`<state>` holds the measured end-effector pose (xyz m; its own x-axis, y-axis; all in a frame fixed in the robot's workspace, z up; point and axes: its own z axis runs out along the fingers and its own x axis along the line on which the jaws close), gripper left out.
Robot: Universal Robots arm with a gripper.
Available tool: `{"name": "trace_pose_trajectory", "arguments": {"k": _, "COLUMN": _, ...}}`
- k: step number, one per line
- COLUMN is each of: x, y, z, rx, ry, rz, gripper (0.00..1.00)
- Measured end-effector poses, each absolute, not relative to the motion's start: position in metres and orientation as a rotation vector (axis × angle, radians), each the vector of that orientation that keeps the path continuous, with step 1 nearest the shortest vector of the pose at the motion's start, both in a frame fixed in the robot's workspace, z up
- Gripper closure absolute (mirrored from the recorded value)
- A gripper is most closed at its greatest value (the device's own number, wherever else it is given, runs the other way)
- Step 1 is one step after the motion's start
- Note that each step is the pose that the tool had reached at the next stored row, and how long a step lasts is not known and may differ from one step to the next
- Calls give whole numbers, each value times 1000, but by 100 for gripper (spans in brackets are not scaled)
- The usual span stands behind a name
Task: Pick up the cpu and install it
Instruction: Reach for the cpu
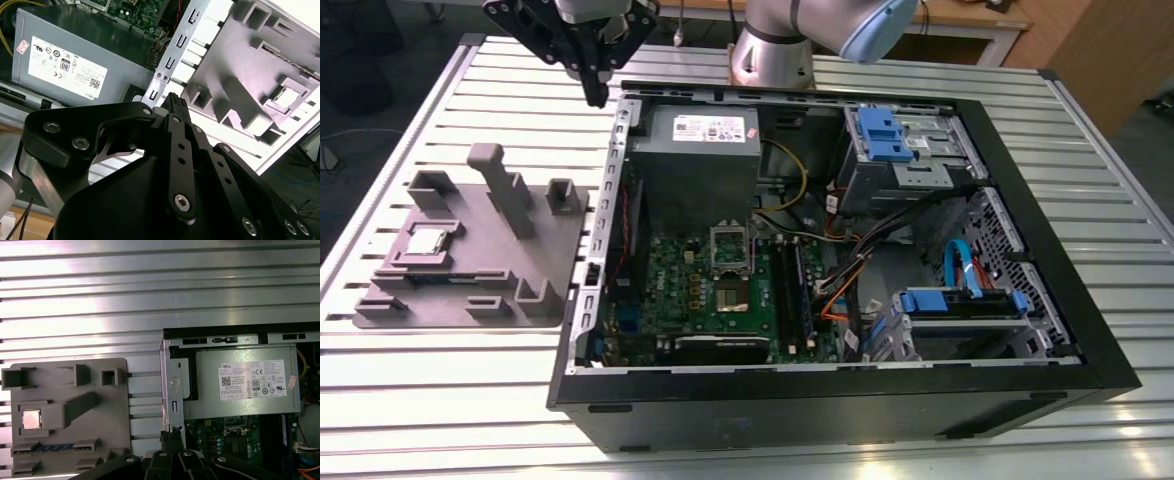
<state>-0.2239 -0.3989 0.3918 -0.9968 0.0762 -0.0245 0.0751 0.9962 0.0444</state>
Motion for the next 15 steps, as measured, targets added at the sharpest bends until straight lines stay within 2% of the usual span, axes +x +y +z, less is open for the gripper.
{"name": "trace_pose_trajectory", "arguments": {"k": 15, "x": -231, "y": -399, "z": 392, "rx": 118, "ry": 3112, "rz": 68, "gripper": 90}}
